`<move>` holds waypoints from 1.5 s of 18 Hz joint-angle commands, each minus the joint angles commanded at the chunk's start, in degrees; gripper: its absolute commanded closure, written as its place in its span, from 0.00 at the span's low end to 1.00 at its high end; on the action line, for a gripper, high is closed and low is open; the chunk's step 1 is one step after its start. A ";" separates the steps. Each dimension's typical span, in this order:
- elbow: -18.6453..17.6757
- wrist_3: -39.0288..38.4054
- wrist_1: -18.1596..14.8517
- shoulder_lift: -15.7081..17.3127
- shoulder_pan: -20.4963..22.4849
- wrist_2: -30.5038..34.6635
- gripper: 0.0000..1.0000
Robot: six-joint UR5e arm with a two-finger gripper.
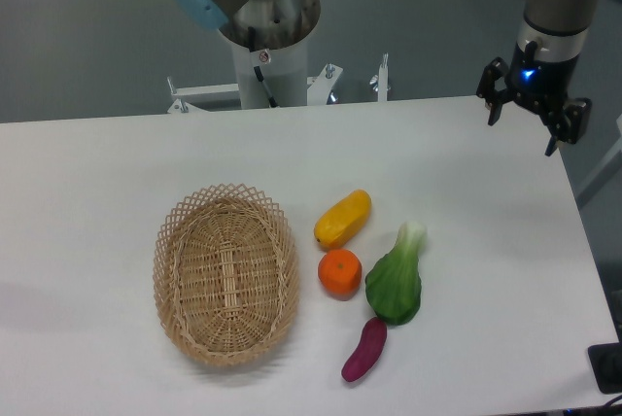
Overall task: Pick up the green vegetable from the table
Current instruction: 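Move the gripper down over the green bok choy stem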
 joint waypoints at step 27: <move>-10.45 -17.84 19.33 -12.30 -11.42 2.02 0.00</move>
